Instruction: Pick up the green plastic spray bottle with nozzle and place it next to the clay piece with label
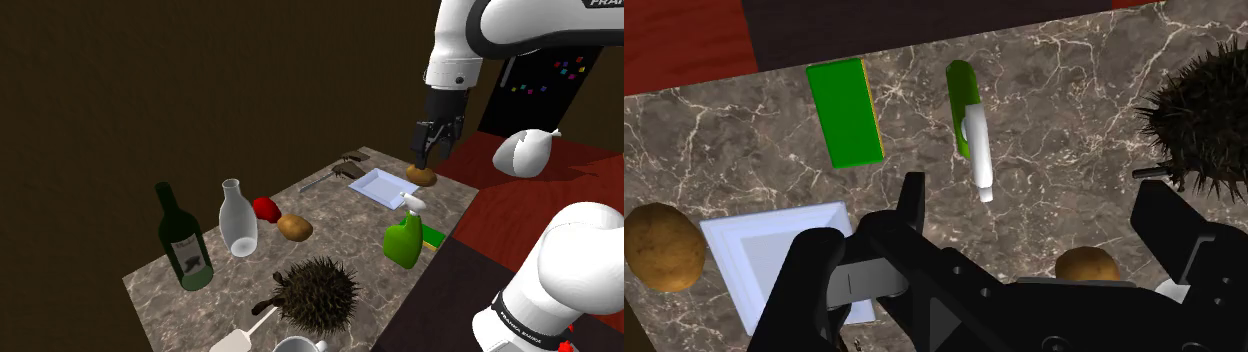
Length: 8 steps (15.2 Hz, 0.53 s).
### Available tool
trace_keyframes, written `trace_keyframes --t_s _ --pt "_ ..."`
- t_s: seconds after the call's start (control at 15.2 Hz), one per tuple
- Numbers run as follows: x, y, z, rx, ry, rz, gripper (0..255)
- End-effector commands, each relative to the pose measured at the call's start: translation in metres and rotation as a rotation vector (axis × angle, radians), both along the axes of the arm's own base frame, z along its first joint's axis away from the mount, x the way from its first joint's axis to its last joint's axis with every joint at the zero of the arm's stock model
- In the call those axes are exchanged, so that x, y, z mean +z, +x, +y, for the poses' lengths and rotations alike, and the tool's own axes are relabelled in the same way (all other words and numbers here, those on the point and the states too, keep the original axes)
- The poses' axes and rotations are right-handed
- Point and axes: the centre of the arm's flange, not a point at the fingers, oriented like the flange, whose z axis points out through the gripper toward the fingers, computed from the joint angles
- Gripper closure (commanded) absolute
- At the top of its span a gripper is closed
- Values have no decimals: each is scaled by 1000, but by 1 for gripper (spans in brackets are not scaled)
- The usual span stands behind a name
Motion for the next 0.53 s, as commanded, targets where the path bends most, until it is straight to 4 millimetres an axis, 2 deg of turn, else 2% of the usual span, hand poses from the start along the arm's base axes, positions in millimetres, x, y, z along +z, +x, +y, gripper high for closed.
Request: trace_keyframes --t_s 0.0,0.46 --pt "0 0 0 0 0 0 0" --pt "-91 -9 -1 57 -38 -64 0"
